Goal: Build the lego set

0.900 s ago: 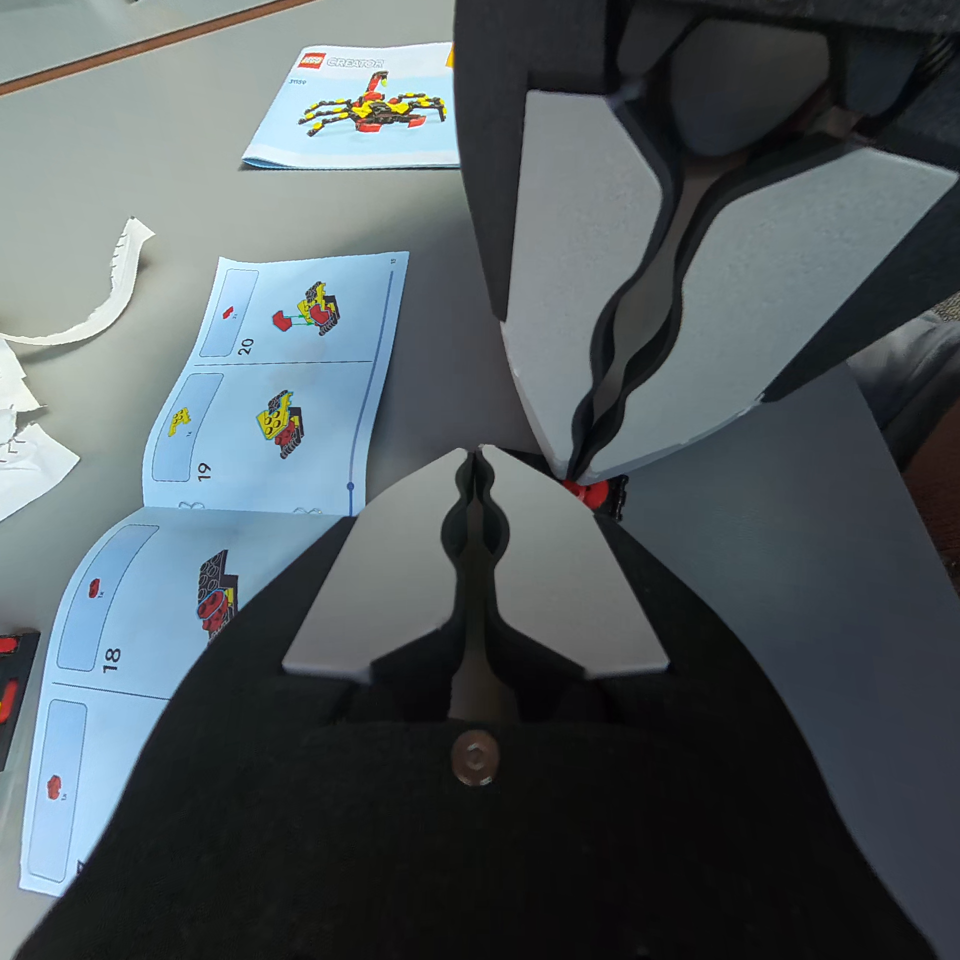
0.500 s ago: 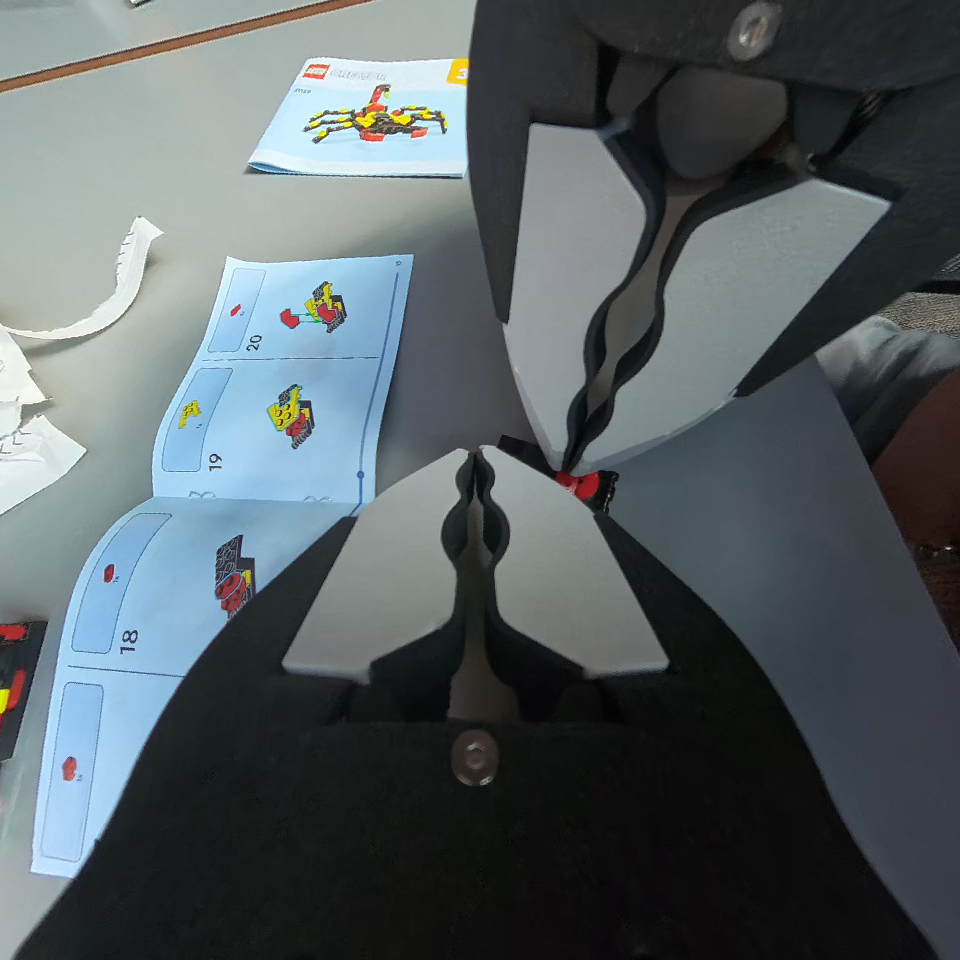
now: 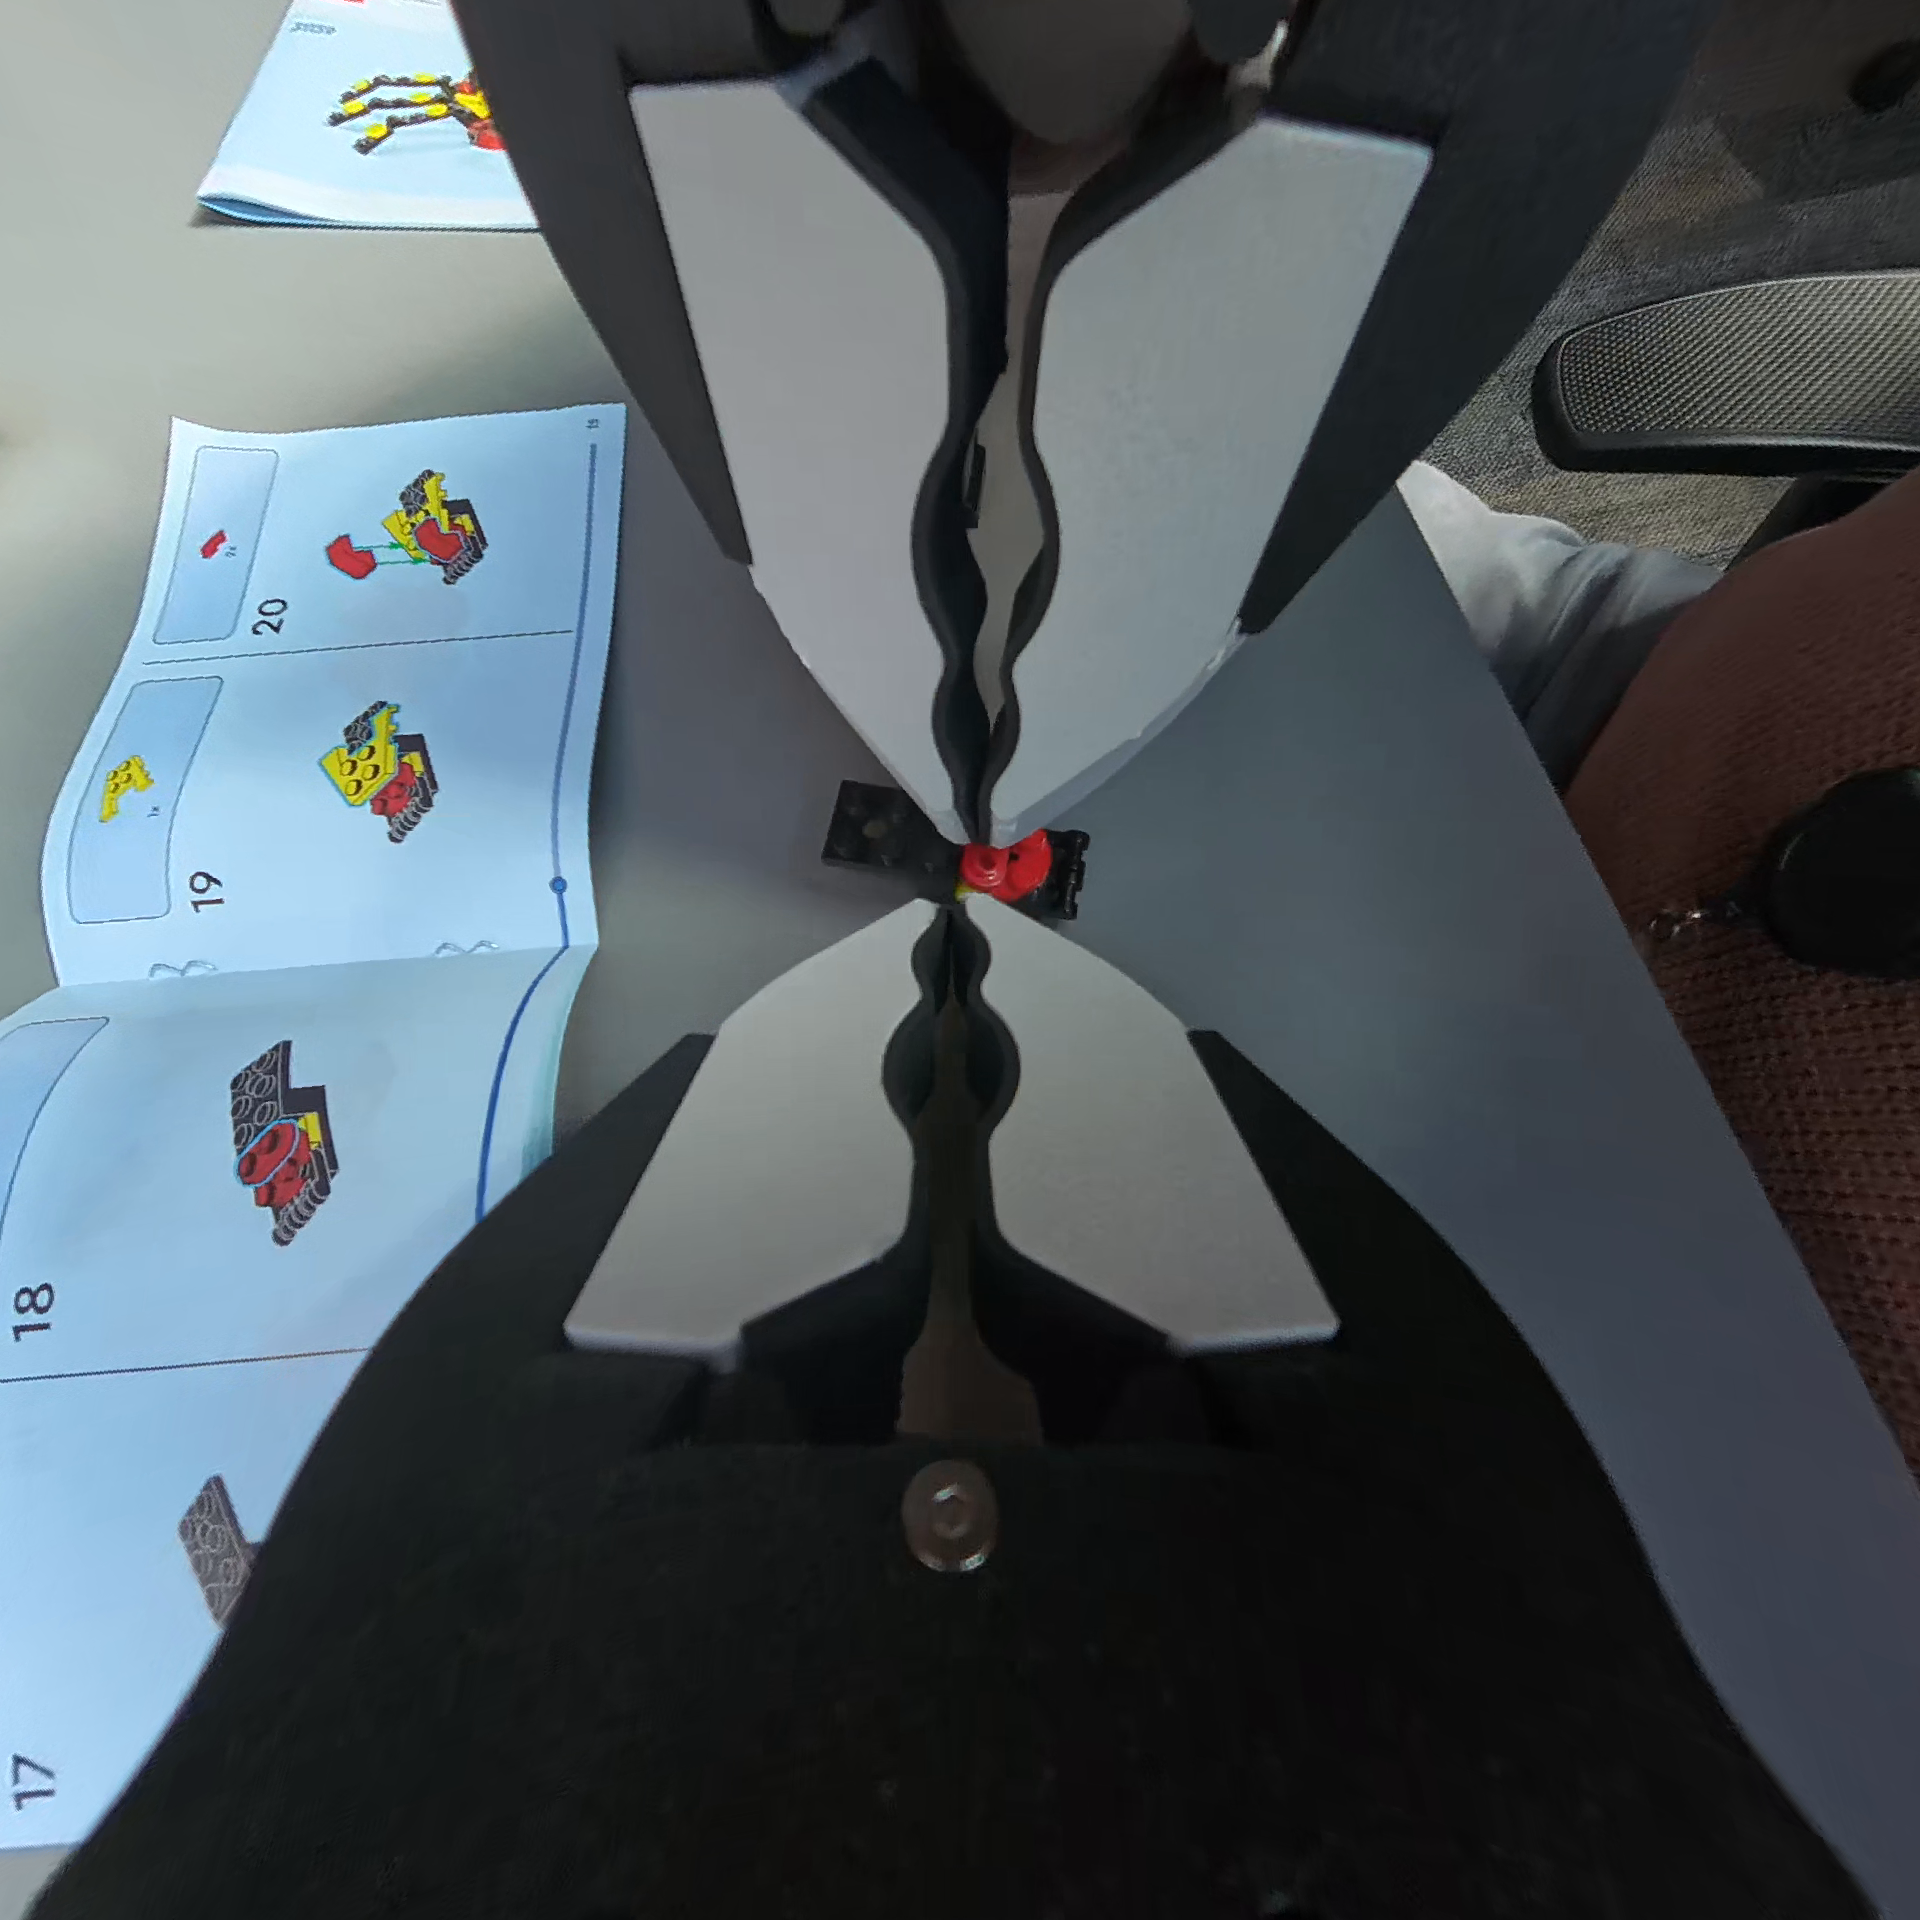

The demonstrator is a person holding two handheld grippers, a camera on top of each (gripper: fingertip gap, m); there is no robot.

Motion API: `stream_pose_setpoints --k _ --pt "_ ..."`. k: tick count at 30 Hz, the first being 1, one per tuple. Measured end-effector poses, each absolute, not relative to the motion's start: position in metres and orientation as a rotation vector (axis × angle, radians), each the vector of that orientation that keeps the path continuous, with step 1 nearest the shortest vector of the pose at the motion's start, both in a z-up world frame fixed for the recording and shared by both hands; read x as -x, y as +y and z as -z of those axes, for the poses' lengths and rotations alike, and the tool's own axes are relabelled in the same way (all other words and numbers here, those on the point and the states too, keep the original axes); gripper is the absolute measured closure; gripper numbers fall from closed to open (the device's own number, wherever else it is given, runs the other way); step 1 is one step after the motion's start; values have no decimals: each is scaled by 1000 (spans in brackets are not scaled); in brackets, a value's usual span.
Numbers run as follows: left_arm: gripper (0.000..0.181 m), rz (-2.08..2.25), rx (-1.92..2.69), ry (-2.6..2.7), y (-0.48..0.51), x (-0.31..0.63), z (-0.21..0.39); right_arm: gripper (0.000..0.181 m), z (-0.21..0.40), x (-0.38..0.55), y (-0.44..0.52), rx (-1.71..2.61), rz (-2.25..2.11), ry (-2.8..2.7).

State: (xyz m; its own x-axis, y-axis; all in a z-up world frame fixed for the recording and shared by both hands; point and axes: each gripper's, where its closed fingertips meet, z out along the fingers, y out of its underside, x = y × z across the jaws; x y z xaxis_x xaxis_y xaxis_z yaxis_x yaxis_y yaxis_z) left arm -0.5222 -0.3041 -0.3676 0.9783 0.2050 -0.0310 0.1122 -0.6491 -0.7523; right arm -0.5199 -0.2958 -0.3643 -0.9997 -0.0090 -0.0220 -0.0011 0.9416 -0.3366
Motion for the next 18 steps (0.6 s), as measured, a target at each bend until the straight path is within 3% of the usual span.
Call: stream_pose_setpoints --k 18 --pt "181 -160 2290 -197 -302 520 369 181 364 522 -297 20 572 3106"
